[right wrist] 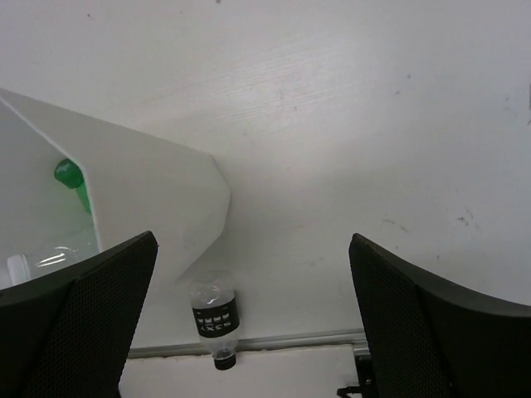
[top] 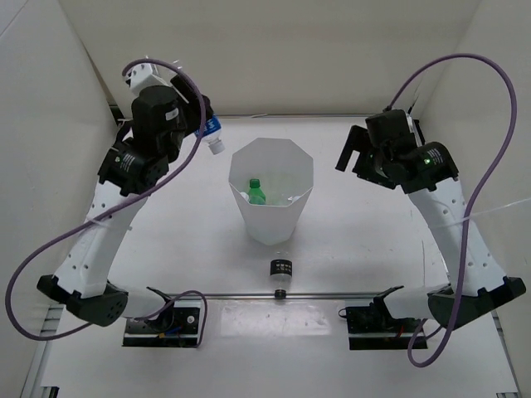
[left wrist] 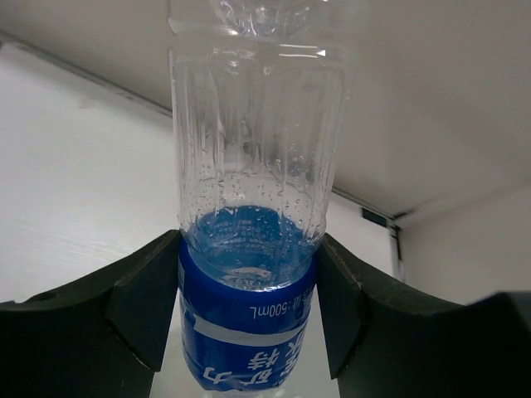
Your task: Put the plastic bottles in the bin
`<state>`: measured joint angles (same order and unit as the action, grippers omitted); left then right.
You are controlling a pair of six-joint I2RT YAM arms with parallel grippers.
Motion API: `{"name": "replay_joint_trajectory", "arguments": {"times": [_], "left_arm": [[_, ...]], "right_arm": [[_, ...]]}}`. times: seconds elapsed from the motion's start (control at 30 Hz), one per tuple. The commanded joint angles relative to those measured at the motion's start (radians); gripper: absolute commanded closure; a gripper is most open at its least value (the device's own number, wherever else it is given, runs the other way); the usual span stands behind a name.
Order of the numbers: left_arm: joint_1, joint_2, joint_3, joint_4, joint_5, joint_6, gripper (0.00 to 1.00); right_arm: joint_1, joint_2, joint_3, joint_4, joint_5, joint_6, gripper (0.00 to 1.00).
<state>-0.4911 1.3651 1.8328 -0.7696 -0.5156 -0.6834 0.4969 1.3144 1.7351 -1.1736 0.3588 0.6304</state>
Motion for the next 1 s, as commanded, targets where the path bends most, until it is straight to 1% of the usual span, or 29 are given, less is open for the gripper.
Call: {"name": "replay_joint_trajectory", "arguments": {"times": [0.0, 0.03, 0.07, 0.13, 0.17, 0.23, 0.27, 0.3, 0.33, 0.37, 0.4, 0.47, 0.5, 0.53, 0.6, 0.63, 0.67, 0.7, 0.73, 0.77, 0.8, 0.83, 0.87, 0.9, 0.97], "left_arm": [[-0.085, -0.001, 0.010, 0.062, 0.064, 0.054, 0.28], [-0.143, 0.012, 0.010, 0.062, 0.065, 0.067, 0.28], [-0.171, 0.022, 0.010, 0.062, 0.065, 0.067, 0.28], [-0.234, 0.043, -0.015, 0.079, 0.051, 0.114, 0.27], [-0.286, 0.052, -0.015, 0.079, 0.040, 0.126, 0.27], [-0.325, 0.081, -0.006, 0.089, 0.025, 0.148, 0.26], [-0.352, 0.092, -0.006, 0.089, 0.010, 0.172, 0.22], [-0.353, 0.092, 0.005, 0.089, 0.009, 0.183, 0.20], [-0.368, 0.104, 0.005, 0.089, 0.009, 0.183, 0.16], [-0.368, 0.104, 0.005, 0.089, 0.009, 0.200, 0.09], [-0.379, 0.104, 0.005, 0.089, 0.009, 0.212, 0.00], [-0.388, 0.075, 0.005, 0.089, -0.003, 0.223, 0.00], [-0.388, 0.063, 0.005, 0.079, -0.017, 0.223, 0.00], [-0.388, 0.049, 0.014, 0.079, -0.058, 0.223, 0.00], [-0.388, -0.003, 0.014, 0.079, -0.115, 0.243, 0.00], [-0.388, -0.020, 0.014, 0.070, -0.147, 0.243, 0.00], [-0.388, -0.061, 0.005, 0.070, -0.212, 0.243, 0.00], [-0.388, -0.082, -0.009, 0.061, -0.243, 0.243, 0.00], [-0.379, -0.105, -0.024, 0.061, -0.276, 0.243, 0.00], [-0.379, -0.127, -0.044, 0.032, -0.326, 0.243, 0.00], [-0.379, -0.168, -0.084, 0.014, -0.348, 0.243, 0.00], [-0.368, -0.187, -0.098, -0.014, -0.374, 0.228, 0.00], [-0.368, -0.202, -0.107, -0.055, -0.423, 0.204, 0.00], [-0.368, -0.236, -0.124, -0.145, -0.446, 0.176, 0.00], [-0.368, -0.274, -0.147, -0.232, -0.486, 0.087, 0.00]], "right_arm": [[-0.067, -0.040, -0.054, 0.041, -0.132, 0.072, 0.00], [-0.096, -0.052, -0.089, 0.042, -0.165, 0.072, 0.00], [-0.112, -0.052, -0.109, 0.051, -0.182, 0.087, 0.00], [-0.150, -0.079, -0.158, 0.060, -0.221, 0.110, 0.00], [-0.161, -0.089, -0.216, 0.060, -0.271, 0.111, 0.00], [-0.208, -0.104, -0.284, 0.087, -0.351, 0.123, 0.00], [-0.224, -0.118, -0.319, 0.098, -0.401, 0.123, 0.00], [-0.237, -0.127, -0.389, 0.120, -0.449, 0.123, 0.00], [-0.247, -0.127, -0.422, 0.120, -0.489, 0.132, 0.00], [-0.247, -0.136, -0.448, 0.120, -0.541, 0.132, 0.00], [-0.247, -0.151, -0.472, 0.133, -0.553, 0.141, 0.00], [-0.247, -0.202, -0.531, 0.158, -0.554, 0.141, 0.00], [-0.238, -0.227, -0.548, 0.170, -0.554, 0.141, 0.00], [-0.215, -0.259, -0.571, 0.219, -0.541, 0.118, 0.00], [-0.178, -0.368, -0.672, 0.285, -0.518, 0.085, 0.00], [-0.141, -0.404, -0.721, 0.360, -0.518, 0.068, 0.00], [-0.124, -0.475, -0.777, 0.402, -0.541, 0.057, 0.00], [-0.107, -0.512, -0.913, 0.445, -0.567, 0.057, 0.00], [-0.072, -0.553, -0.987, 0.498, -0.605, 0.057, 0.00], [-0.052, -0.640, -1.050, 0.603, -0.632, 0.057, 0.00], [-0.014, -0.687, -1.100, 0.641, -0.611, 0.057, 0.00], [0.005, -0.729, -1.187, 0.678, -0.588, 0.057, 0.00], [0.021, -0.815, -1.235, 0.763, -0.575, 0.057, 0.00], [0.049, -0.851, -1.281, 0.802, -0.564, 0.057, 0.00], [0.081, -0.909, -1.383, 0.877, -0.549, 0.089, 0.00]]}}
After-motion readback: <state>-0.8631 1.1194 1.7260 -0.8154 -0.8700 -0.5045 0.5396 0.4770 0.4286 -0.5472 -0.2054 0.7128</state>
